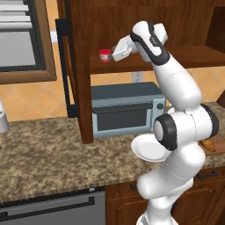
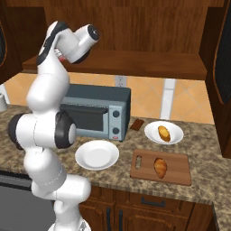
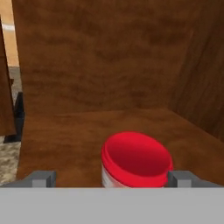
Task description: From the different types of pastries on the counter, select a croissant and place it on the cutting board. Then retrieve a jar of jam from the cabinet and place it alongside the croissant on the cutting board.
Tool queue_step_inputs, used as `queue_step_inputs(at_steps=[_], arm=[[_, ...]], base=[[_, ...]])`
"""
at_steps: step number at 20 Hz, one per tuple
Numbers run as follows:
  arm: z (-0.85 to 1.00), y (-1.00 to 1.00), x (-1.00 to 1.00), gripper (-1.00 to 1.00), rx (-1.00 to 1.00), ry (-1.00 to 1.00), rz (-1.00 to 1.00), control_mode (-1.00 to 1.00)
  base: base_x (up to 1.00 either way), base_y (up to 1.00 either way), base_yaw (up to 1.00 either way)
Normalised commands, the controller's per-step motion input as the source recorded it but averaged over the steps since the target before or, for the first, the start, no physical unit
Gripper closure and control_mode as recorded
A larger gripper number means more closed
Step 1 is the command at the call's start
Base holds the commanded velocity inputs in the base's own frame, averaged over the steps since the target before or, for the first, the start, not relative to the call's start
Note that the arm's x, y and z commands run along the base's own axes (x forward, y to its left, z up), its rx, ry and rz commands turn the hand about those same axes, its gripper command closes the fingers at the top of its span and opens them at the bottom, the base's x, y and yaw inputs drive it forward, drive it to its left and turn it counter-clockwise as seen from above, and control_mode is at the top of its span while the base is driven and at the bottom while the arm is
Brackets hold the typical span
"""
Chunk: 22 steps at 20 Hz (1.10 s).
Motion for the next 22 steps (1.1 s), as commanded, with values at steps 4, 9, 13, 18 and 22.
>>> queue_step_inputs(at_steps=[4,9,13,18,22], arm=[[-0.14,-0.02,0.36,-1.00,0.00,0.02,0.00,-1.00],[-0.01,0.00,0.28,-1.00,0.00,0.00,0.00,-1.00],[0.00,0.00,0.26,-1.00,0.00,0.00,0.00,-1.00],[0.00,0.11,0.19,-1.00,0.00,0.00,0.00,-1.00],[0.00,0.21,0.25,-1.00,0.00,0.03,0.00,-1.00]], base=[[0.00,0.00,0.00],[0.00,0.00,0.00],[0.00,0.00,0.00],[0.00,0.00,0.00],[0.00,0.00,0.00]])
